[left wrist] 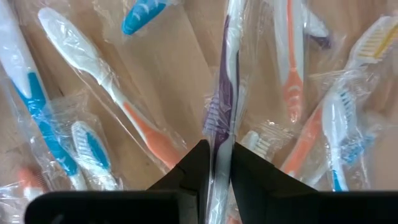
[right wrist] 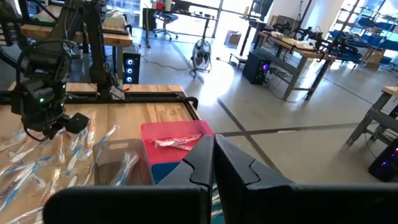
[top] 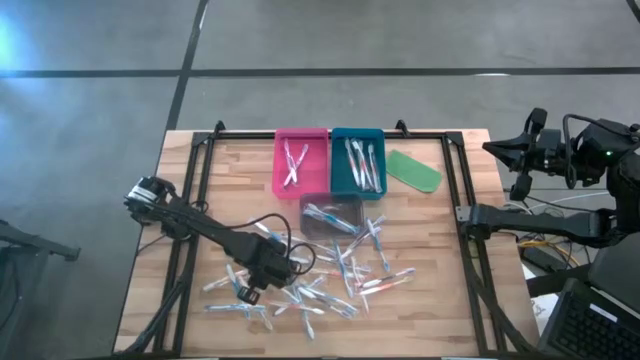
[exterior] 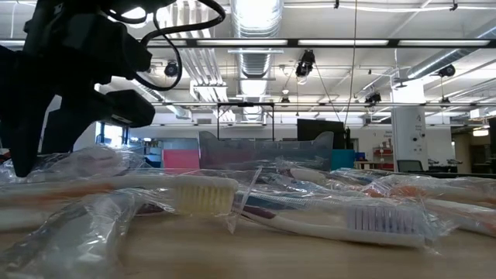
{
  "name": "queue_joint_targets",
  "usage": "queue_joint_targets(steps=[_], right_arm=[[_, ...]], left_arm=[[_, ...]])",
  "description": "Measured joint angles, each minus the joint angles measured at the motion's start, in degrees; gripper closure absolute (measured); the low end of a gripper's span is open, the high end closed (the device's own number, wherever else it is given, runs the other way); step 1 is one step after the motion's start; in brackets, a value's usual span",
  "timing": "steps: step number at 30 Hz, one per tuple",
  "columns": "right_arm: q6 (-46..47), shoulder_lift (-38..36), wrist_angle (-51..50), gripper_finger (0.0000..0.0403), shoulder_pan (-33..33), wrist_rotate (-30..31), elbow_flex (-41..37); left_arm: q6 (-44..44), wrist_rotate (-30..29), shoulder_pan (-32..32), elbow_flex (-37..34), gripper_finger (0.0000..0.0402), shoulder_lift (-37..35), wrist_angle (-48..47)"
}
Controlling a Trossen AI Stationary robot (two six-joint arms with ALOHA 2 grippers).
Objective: Pick & Place Toothbrushes
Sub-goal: Put the purple toothbrush into the pink bin
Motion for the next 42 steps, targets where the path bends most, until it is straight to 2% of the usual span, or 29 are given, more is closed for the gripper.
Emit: queue_joint_targets(steps=[10,19,24,31,42], right_arm=[[-0.02,0.0,0.0,0.0394,0.01,0.01,0.0],[0.0,0.0,0.0,0.0394,0.01,0.0,0.0],[0.0,0.0,0.0,0.0394,0.01,0.01,0.0],[0.0,0.0,0.0,0.0394,0.02,0.02,0.02],[0.0,0.0,-0.01,0.0394,0.0,0.0,0.02]], left_arm=[[-2.69,0.43,0.0,0.0,0.0336,0.0,0.12],[-3.94,0.33,0.0,0.0,0.0279,0.0,0.55],[-3.96,0.15,0.0,0.0,0.0271,0.0,0.63],[-4.09,0.13,0.0,0.0,0.0291,0.0,1.01],[-4.32,0.15,0.0,0.0,0.0363,0.0,1.05]])
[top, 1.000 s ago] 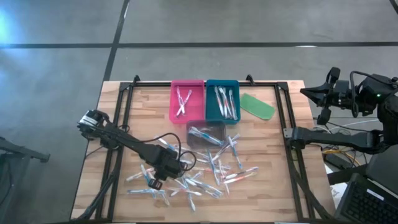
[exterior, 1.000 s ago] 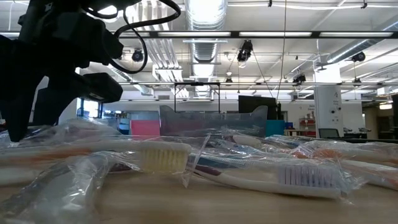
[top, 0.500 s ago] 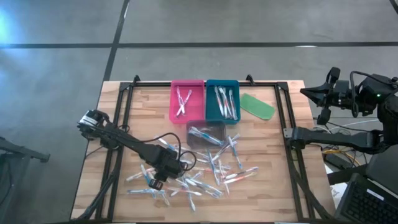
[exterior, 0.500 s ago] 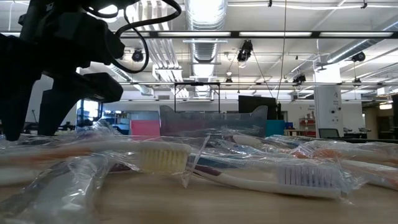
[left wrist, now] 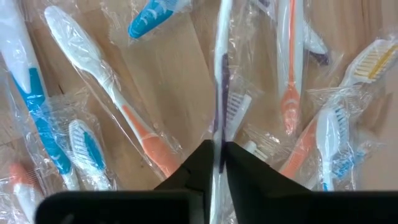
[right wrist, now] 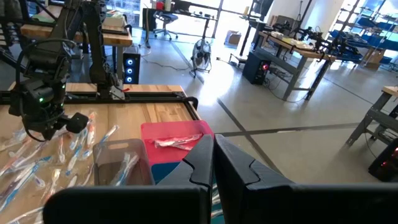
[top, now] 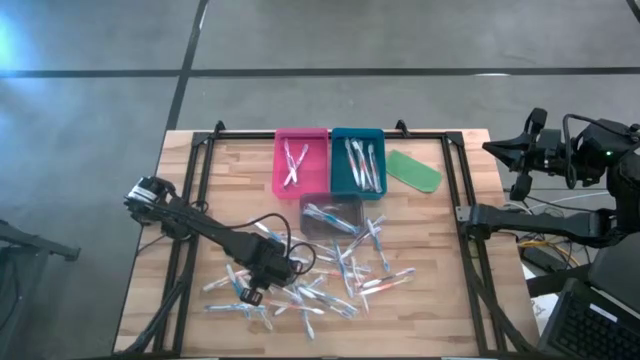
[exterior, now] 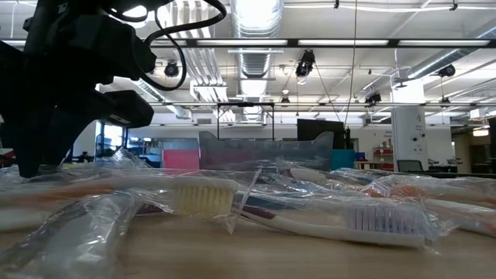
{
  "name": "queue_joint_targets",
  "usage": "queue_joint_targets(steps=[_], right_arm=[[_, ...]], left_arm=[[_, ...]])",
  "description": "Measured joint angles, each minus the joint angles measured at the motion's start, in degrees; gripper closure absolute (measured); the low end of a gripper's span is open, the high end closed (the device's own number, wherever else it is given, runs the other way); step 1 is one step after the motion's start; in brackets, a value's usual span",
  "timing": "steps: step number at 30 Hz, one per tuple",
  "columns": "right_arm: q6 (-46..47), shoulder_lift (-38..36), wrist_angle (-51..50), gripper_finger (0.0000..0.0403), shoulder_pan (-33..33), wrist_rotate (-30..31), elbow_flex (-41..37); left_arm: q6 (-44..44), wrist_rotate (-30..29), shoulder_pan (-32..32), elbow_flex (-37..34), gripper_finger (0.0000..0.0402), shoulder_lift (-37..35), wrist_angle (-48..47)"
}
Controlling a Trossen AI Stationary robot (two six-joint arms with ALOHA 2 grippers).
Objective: Pick & Place Toothbrushes
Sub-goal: Put the purple toothbrush into the pink bin
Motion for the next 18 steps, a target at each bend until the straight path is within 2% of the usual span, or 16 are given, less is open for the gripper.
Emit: queue_joint_targets(steps=[7,18], right_arm=[[-0.02,0.02,0.0,0.0394,0.01,0.02,0.0],[-0.01,0.02,0.0,0.0394,0.0,0.01,-0.01]], left_arm=[[0.62,0.42,0.01,1.25,0.0396,0.0,-1.8],[0.69,0.42,0.0,10.72,0.0399,0.0,-10.32]])
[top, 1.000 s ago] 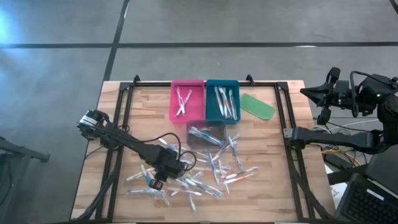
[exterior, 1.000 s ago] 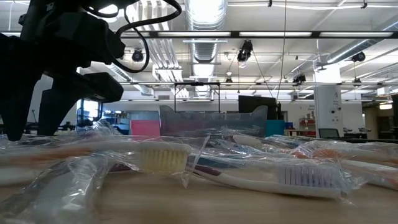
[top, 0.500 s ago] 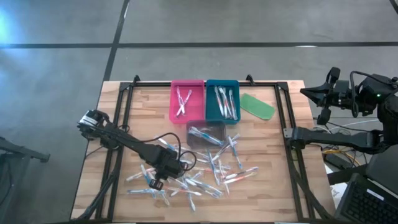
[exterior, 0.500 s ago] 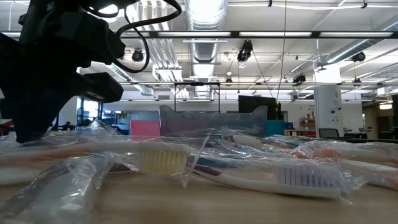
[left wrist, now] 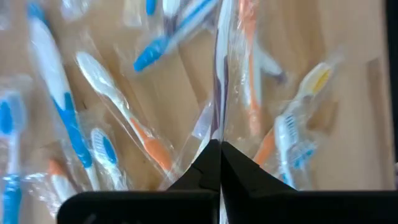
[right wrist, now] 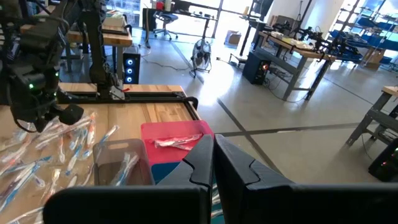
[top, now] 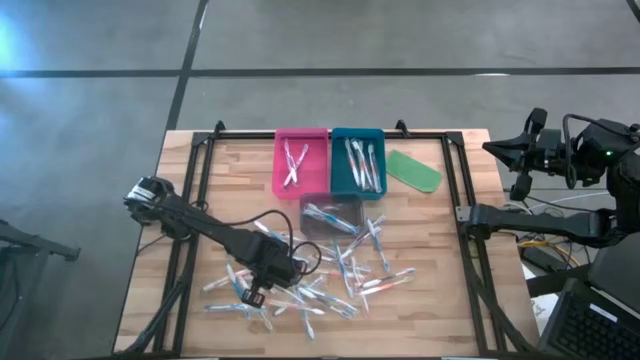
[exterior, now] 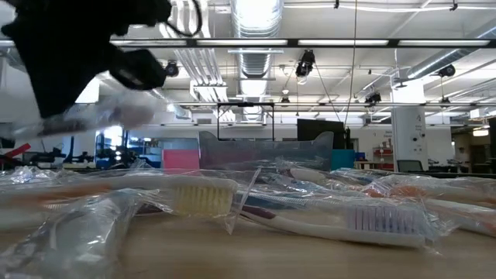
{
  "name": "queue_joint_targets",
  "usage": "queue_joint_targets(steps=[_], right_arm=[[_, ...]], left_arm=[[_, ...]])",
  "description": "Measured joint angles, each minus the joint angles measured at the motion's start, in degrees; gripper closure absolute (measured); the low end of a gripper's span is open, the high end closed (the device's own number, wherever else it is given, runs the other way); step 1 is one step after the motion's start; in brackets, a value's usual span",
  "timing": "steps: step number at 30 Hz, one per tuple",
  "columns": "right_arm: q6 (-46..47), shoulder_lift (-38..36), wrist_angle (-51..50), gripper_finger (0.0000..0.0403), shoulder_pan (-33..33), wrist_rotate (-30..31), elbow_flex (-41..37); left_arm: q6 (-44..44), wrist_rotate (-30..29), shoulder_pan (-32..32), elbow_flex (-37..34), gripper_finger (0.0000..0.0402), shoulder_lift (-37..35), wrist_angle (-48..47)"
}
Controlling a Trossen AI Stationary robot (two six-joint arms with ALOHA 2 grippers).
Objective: Pick & Place Toothbrushes
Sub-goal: Put the purple toothbrush into the pink bin
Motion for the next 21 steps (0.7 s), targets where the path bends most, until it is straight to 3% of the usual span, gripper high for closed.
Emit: queue_joint_targets(steps=[6,10,16,18,21], right_arm=[[0.01,0.0,0.01,0.0394,0.0,-0.01,0.01],[0.0,-0.02,0.01,0.0394,0.01,0.0,0.01],[0.01,0.0,-0.01,0.0394,0.0,-0.01,0.01],[0.01,-0.02,-0.01,0.0394,0.02,-0.01,0.01],[0.01,-0.02,0.01,0.0394,0.01,0.01,0.01]], left_arm=[[-1.76,-5.31,0.27,6.52,0.04,0.0,-1.57],[-3.05,-16.25,1.32,10.7,0.04,0.0,-3.41],[-4.36,-37.92,4.93,17.91,0.04,0.0,-5.92],[-3.85,-41.61,7.07,20.38,0.0401,0.0,-5.95],[-3.04,-42.69,11.51,24.05,0.0401,0.0,-5.1]])
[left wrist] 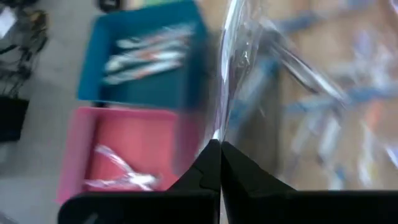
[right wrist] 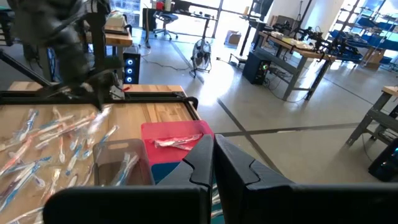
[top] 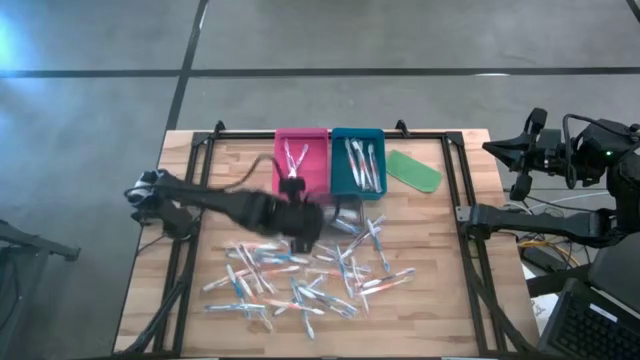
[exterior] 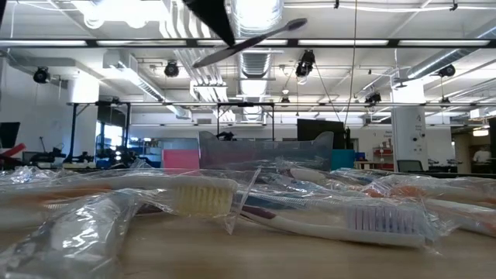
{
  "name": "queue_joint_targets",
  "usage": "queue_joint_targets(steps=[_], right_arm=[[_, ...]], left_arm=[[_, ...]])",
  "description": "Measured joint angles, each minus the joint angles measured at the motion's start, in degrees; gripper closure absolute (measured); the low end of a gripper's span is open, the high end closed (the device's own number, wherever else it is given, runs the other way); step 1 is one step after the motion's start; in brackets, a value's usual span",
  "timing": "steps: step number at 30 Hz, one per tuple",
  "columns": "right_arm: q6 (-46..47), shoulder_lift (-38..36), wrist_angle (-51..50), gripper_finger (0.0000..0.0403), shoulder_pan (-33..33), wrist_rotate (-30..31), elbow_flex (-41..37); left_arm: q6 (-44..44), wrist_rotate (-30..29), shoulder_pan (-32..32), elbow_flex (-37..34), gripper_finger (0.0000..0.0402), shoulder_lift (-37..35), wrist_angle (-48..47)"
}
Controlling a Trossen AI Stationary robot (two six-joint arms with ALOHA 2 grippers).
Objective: Pick & Place Toothbrushes
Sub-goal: Put the purple toothbrush into the pink bin
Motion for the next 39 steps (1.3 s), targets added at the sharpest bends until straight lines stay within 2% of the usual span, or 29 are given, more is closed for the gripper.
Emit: queue_joint_targets(steps=[10,15,20,27,32,39], right_arm=[[0.0,0.0,-0.01,0.0394,0.0,0.0,0.0],[-0.02,0.02,-0.02,0.0394,0.01,0.0,0.0],[-0.02,0.02,0.0,0.0394,0.0,-0.02,0.0],[-0.02,0.01,-0.02,0.0394,-0.01,0.0,0.0],[0.0,0.02,-0.02,0.0394,0.01,0.0,0.0],[-0.02,0.02,0.0,0.0394,-0.01,0.0,0.0]], left_arm=[[-9.15,1.56,19.83,9.43,0.04,-0.04,3.31],[-16.32,7.4,29.99,10.75,0.0393,-0.04,4.46],[-25.35,16.66,38.13,10.3,0.0395,0.54,4.38],[-34.81,25.23,42.21,10.22,0.0396,4.19,3.37],[-38.9,28.43,43.66,10.2,0.0399,7.53,2.6],[-40.53,29.34,44.39,9.86,0.0398,11.74,-1.21]])
